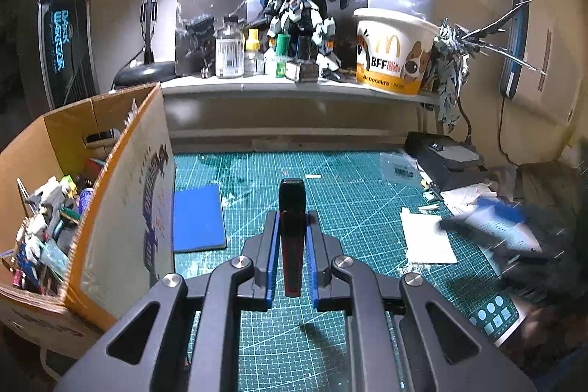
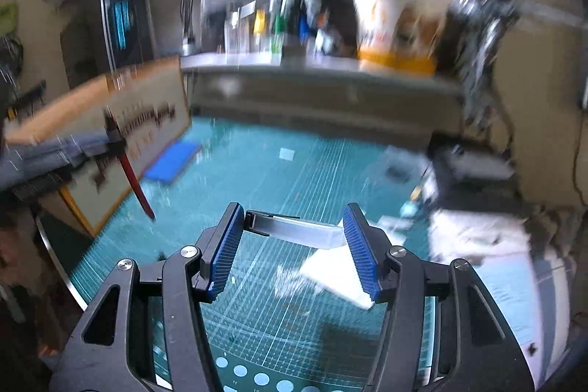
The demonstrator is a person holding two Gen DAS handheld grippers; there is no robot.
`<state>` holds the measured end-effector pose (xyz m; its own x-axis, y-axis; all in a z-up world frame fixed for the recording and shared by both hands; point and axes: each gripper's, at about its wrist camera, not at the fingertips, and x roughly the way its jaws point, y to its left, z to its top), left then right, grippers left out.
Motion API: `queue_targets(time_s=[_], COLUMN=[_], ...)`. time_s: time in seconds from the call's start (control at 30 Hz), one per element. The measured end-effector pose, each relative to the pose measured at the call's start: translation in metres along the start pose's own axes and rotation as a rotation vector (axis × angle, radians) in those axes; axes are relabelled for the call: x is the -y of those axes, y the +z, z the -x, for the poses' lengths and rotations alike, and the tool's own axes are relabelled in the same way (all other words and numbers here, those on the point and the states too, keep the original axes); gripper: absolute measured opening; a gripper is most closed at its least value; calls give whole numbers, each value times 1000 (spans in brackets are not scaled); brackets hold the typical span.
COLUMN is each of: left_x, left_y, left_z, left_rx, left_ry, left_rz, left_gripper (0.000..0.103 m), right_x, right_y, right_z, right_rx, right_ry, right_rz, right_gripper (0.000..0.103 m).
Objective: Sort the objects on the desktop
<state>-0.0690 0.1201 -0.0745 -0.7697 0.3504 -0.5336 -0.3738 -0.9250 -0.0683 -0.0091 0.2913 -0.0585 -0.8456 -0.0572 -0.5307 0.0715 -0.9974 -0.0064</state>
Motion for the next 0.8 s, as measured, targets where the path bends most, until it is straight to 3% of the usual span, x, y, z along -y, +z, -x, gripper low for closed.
queue_targets(time_s=[0.13,0.3,0.33,0.4,0.6,0.67,0.7,0.8], left_x=[2,6,6,7,5,5,5,5], left_y=[6,15,16,19,19,17,16,14], left_z=[10,23,26,30,29,27,27,25], left_rx=[40,88,96,111,104,97,94,84], left_ry=[0,-9,-5,1,9,6,4,-1], left_rz=[-13,-25,-29,-35,-33,-35,-36,-40], left_gripper=[13,13,13,13,13,13,13,13], right_x=[10,21,23,25,31,36,37,36], right_y=[21,36,37,40,32,24,20,-2], right_z=[41,63,65,67,42,32,30,18], right_rx=[98,142,148,137,20,-21,-40,-106], right_ry=[-35,-62,-68,-61,-82,-87,-82,-84], right_rz=[-16,-47,-50,-52,-42,-41,-43,17], right_gripper=[53,53,45,23,24,27,34,69])
